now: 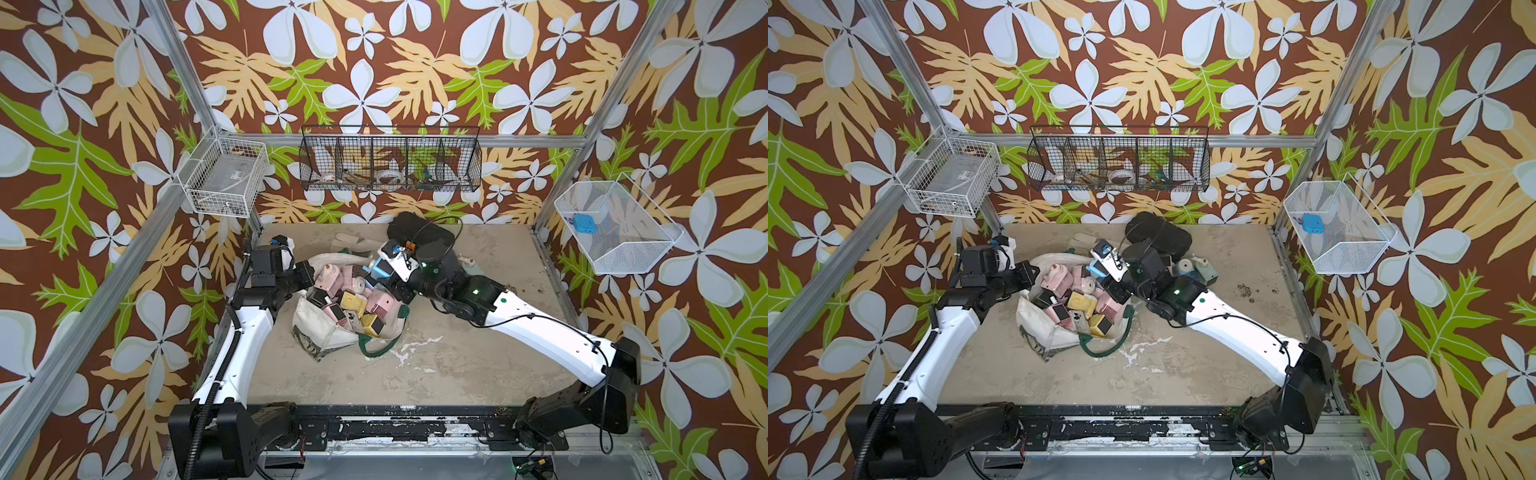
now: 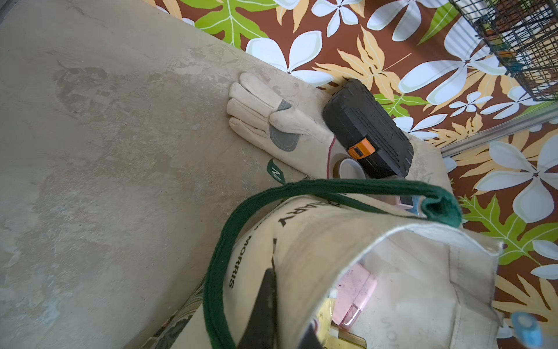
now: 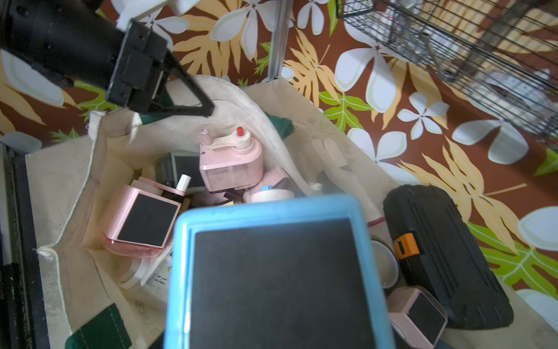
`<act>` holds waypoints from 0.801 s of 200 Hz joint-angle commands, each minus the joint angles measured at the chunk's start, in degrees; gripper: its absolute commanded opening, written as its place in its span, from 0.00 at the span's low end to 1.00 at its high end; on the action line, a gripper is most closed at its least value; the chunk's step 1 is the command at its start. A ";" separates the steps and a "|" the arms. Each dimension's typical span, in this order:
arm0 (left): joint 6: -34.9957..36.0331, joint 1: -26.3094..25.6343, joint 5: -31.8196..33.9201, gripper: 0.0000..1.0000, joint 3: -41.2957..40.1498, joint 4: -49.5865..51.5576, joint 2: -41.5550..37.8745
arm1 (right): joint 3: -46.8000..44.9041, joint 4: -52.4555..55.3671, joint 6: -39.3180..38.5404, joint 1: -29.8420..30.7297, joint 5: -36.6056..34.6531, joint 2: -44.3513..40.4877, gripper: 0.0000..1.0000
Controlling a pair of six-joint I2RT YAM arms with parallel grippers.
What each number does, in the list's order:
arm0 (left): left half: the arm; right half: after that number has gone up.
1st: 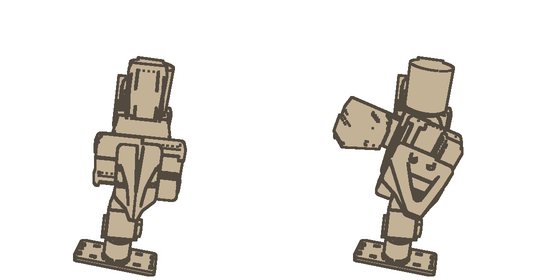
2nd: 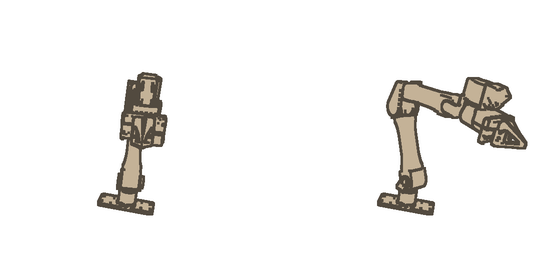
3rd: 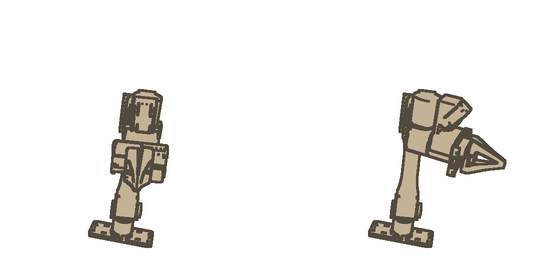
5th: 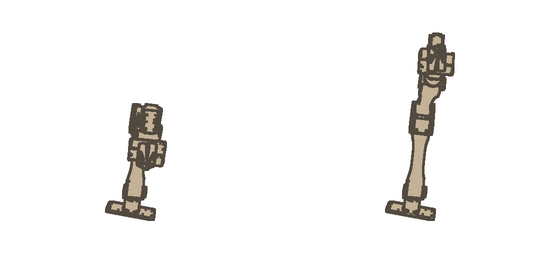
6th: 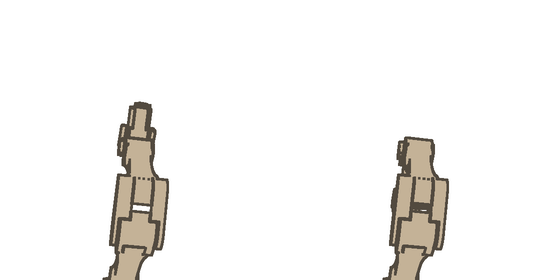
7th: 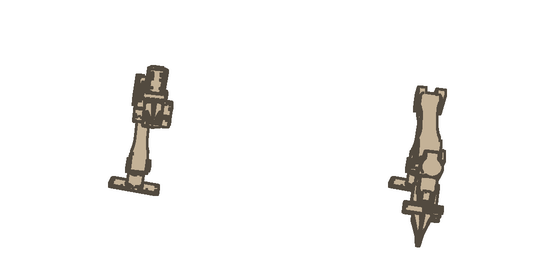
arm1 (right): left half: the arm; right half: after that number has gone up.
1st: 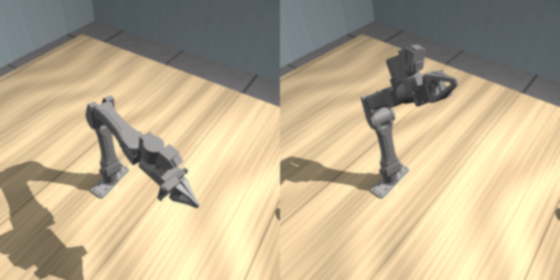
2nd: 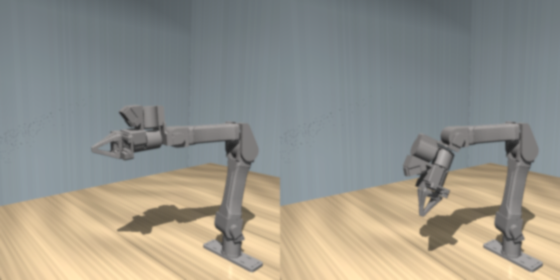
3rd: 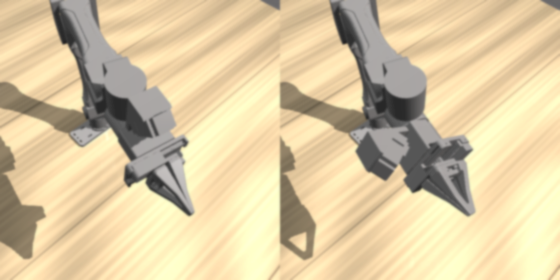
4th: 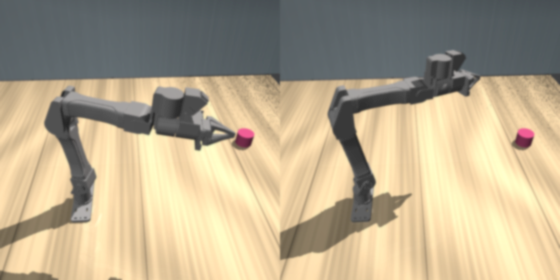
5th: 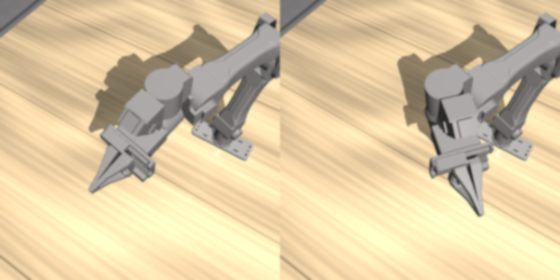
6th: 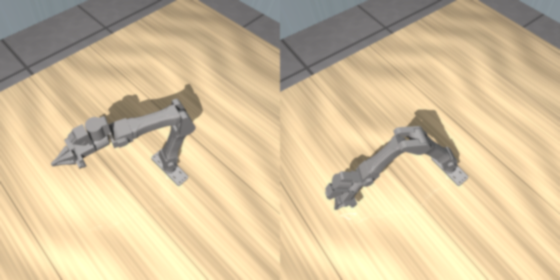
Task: Take out the pencil sharpeners from the tote bags
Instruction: Pick up the pencil sharpener from the canvas bag, then place the pencil sharpener at the center of the board.
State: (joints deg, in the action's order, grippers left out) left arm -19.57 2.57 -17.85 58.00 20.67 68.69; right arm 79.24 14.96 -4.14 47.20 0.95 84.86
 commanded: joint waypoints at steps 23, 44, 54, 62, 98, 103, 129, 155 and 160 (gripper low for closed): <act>-0.31 0.11 -0.39 0.00 0.39 -3.68 -0.57 | -6.12 -6.91 11.58 -12.83 5.92 -5.90 0.33; -0.30 0.10 -0.46 0.00 0.40 -3.63 -0.53 | -9.13 -8.22 16.60 -20.89 7.72 -7.78 0.33; -0.32 0.12 -0.51 0.00 0.37 -3.63 -0.57 | -9.81 -7.92 17.97 -24.02 6.52 -8.17 0.33; -0.40 0.07 -0.49 0.00 0.38 -3.69 -0.57 | -10.43 -7.87 18.75 -25.98 5.73 -8.37 0.33; -0.39 0.07 -0.52 0.00 0.37 -3.65 -0.48 | -9.88 -7.09 22.65 -34.07 1.16 -5.42 0.33; -0.43 0.07 -0.52 0.00 0.36 -3.62 -0.57 | -9.19 -6.66 22.55 -34.68 0.49 -4.61 0.33; -0.45 0.08 -0.53 0.00 0.38 -3.78 -0.49 | -7.29 -5.91 22.98 -38.41 -1.66 -0.70 0.33; -0.40 0.11 -0.60 0.00 0.45 -3.63 -0.39 | -6.83 -6.68 24.56 -44.07 -1.54 2.88 0.33; -0.38 0.08 -0.61 0.00 0.37 -3.66 -0.39 | -6.54 -6.78 24.90 -44.96 -1.25 3.78 0.33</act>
State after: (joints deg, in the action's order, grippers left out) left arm -19.59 2.57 -17.87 58.00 20.67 68.69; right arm 71.81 9.93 18.22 5.63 1.06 86.19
